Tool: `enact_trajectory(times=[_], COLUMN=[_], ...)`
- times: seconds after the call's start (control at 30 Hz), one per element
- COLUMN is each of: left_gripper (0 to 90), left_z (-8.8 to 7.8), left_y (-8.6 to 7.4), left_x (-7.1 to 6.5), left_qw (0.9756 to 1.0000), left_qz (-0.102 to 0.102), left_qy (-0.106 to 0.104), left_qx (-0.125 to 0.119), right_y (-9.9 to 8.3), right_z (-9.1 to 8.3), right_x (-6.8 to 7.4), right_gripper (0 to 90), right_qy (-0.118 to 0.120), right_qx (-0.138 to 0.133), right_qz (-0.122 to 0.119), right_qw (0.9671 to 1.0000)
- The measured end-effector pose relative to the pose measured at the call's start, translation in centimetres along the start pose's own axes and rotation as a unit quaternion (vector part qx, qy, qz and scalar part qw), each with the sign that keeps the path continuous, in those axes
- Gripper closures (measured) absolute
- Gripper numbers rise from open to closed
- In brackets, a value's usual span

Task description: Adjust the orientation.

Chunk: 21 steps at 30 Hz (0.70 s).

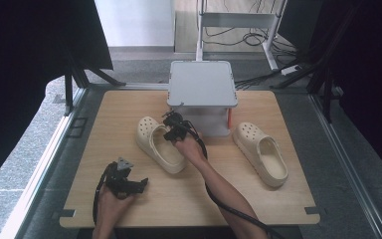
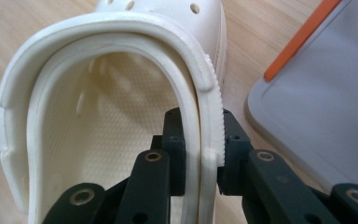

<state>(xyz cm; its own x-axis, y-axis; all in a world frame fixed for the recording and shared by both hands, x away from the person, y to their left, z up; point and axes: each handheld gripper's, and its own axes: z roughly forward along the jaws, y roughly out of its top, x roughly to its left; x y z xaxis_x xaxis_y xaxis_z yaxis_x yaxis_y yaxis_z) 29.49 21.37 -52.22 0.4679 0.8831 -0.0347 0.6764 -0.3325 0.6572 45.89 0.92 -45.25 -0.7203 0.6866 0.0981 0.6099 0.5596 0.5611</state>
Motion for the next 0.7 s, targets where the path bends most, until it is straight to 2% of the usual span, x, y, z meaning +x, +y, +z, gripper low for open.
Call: enact_trajectory(times=[0.27,0.4,0.7], left_gripper=[0.0,0.0,0.0], left_z=[0.0,0.0,0.0], left_y=[0.0,0.0,0.0], left_x=[0.0,0.0,0.0], left_qw=[1.0000,1.0000,1.0000], left_qz=[0.001,0.000,0.000], left_qy=[0.000,0.000,0.000], left_qx=[0.000,-0.001,0.000], right_y=[-0.8,-1.3,-3.2], right_z=[-4.2,-6.3,-10.6], right_x=[0.4,0.6,1.8], right_gripper=[77.4,77.5,77.4], right_qy=[0.009,0.021,0.032], right_qx=[0.006,0.005,0.005], right_qz=[-0.022,-0.029,-0.053], right_qw=[0.9997,0.9993,0.9981])
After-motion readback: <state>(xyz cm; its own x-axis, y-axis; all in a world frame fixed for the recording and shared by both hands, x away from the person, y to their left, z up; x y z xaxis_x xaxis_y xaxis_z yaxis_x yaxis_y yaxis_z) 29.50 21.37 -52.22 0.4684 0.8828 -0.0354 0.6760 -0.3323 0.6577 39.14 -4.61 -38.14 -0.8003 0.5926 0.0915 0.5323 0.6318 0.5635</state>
